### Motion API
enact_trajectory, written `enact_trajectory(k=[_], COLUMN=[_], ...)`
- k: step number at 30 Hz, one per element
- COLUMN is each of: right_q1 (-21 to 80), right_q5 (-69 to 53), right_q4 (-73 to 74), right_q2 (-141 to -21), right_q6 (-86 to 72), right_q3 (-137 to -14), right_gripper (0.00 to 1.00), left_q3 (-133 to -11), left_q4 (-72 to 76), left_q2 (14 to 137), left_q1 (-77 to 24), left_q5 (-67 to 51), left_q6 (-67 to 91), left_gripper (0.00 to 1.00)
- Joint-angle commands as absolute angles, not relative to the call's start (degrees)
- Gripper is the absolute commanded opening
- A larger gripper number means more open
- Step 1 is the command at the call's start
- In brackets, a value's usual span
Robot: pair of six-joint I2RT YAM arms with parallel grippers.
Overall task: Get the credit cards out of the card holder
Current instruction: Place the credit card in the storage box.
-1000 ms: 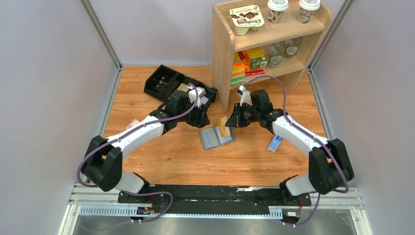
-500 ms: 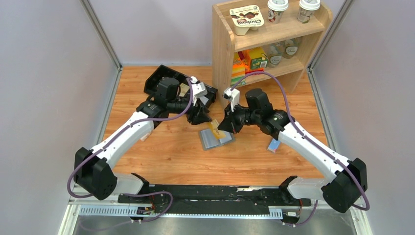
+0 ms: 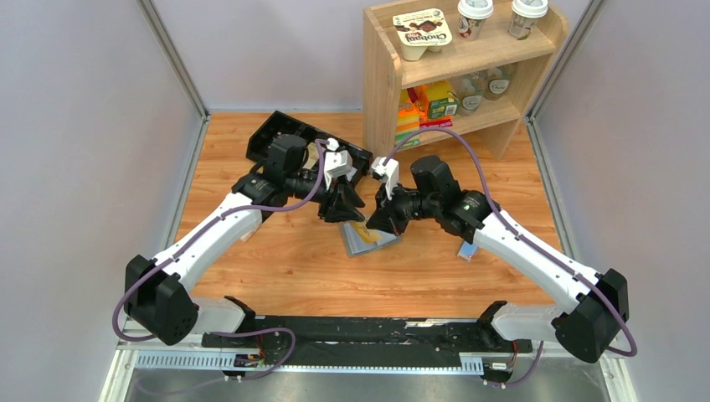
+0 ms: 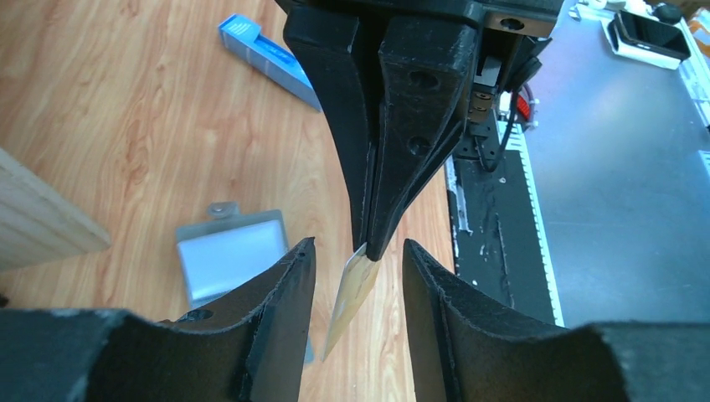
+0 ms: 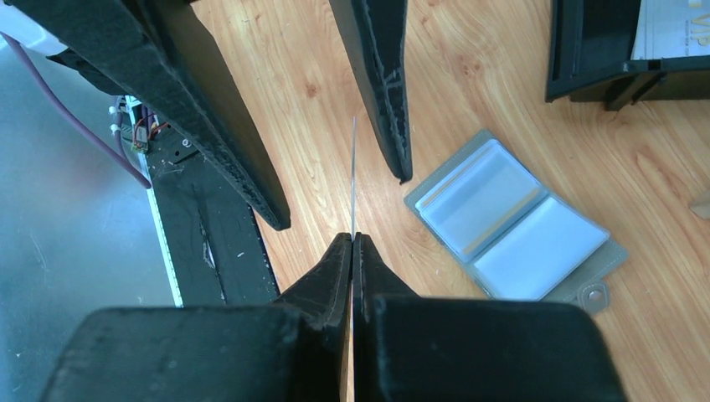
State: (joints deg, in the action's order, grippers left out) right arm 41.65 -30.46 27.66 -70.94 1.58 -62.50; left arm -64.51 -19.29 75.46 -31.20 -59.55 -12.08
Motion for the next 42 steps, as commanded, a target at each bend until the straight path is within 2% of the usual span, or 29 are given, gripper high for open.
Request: enact_trajectory(k=[1,11,15,16,19,21,24,25,26,28,29,32,34,39,42], right_q1=[42.8,43.4,43.5,43.5,43.5,43.5,43.5,43.4,43.4,43.2,43.1,41.7,40.5,38.1,38.0], right_q5=[-30.0,-30.0,-29.8,-29.8,-30.1,-30.1,-29.3,-28.5,-27.8,-26.3,-25.3,-23.0,-21.2,-17.2,-15.5], right_q4=[27.6,27.9,27.8,27.8,27.4,27.4,27.5,27.5,27.5,27.4,27.4,26.0,24.7,23.8,24.1], right_q2=[-70.6,-71.3,-71.9,-72.1,-72.5,-72.9,-73.2,-73.2,-73.2,-73.0,-72.7,-71.6,-70.9,-70.1,-70.2], right_q6=[3.3,3.4,3.7,3.8,3.9,4.0,4.0,3.8,3.6,3.5,3.3,1.9,1.0,0.3,0.4], right_q3=[-65.6,-65.8,-65.8,-65.8,-65.9,-66.2,-66.4,-66.4,-66.4,-66.2,-66.0,-64.6,-63.4,-62.0,-61.8], right_gripper=[0.0,0.0,0.0,0.0,0.0,0.0,0.01,0.03,0.1,0.35,0.53,0.76,0.85,0.92,0.94], left_q3=[-66.3,-71.6,-73.0,-73.8,-75.0,-75.0,-74.8,-74.4,-74.4,-73.3,-72.2,-69.5,-67.2,-63.9,-64.1], left_q4=[-22.1,-35.4,-36.4,-37.1,-39.5,-39.4,-38.8,-38.8,-38.7,-36.6,-35.2,-30.0,-23.7,-15.0,-11.2], left_q2=[76.1,80.4,81.5,81.8,83.0,83.3,82.9,82.7,82.3,81.5,81.2,80.2,80.2,80.9,83.0], left_q1=[-31.6,-31.6,-31.6,-31.6,-31.6,-31.6,-31.6,-31.6,-31.5,-30.3,-29.5,-23.9,-20.1,-9.2,-3.0], left_q5=[-63.5,-63.3,-58.6,-58.9,-60.6,-60.6,-60.5,-59.9,-58.9,-55.4,-54.5,-54.3,-51.9,-49.0,-40.2], left_q6=[-15.7,-22.0,-19.2,-20.2,-22.8,-23.3,-24.4,-24.9,-25.4,-24.4,-23.6,-19.7,-15.1,-5.7,-1.7], left_gripper=[0.5,0.48,0.44,0.4,0.07,0.0,0.0,0.0,0.0,0.0,0.0,0.0,0.0,0.0,0.0])
